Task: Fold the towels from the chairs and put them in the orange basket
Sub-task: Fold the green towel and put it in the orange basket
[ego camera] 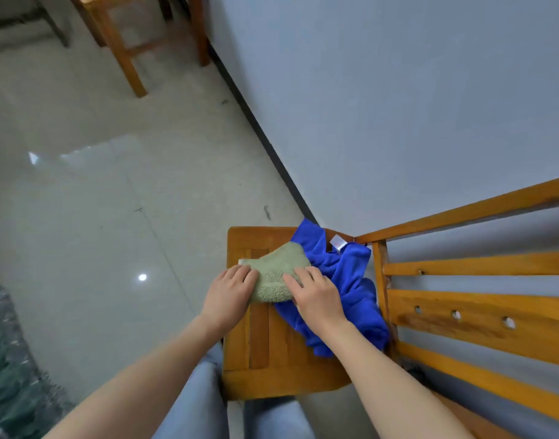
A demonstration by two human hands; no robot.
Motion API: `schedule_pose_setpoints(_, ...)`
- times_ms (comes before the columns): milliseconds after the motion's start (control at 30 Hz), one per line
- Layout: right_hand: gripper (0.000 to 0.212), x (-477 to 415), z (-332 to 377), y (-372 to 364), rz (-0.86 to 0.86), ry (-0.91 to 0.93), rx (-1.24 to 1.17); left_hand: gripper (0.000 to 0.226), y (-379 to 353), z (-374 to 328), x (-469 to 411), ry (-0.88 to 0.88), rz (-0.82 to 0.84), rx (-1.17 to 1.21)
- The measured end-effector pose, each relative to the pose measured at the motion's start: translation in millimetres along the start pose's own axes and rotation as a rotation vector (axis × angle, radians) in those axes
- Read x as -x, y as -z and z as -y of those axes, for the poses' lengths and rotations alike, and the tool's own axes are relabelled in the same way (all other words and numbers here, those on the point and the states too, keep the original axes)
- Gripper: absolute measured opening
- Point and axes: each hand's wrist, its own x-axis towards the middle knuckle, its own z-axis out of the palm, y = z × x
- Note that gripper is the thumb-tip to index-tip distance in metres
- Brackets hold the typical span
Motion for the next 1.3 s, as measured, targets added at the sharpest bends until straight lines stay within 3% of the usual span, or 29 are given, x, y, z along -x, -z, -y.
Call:
schedule_pose_setpoints(100,0.044,-22,-12,53,-0.045,0.034,0.073,0.067,51,-7,-25,-0.038,-0.056,0.003)
schedule_pose_setpoints(333,0.043,-72,-26,179,-0.223,0.122,0.314,0.054,174,-16,-89,-0.193,-0.233,-0.098)
schedule_pose_setpoints(467,0.043,-93,-22,238,-0.345,0.104,0.392,0.062,240,-13,-119,-0.306,-0.347,-0.148)
schedule_pose_setpoints(833,0.040,-79,-16,369,-0.690,0.113,0.590,0.070,375,-59,-142,-0.560,-0.640,-0.258)
schedule_pose_setpoints(1100,0.029,-48,-5,428,-0.869,0.244,0.683,0.065,419,-98,-107,-0.525,-0.835,-0.371)
schedule_pose_setpoints(1300,0.038,-18,17,428,-0.936,0.377,0.591,0.066,421,-121,-35,-0.423,-0.904,-0.435)
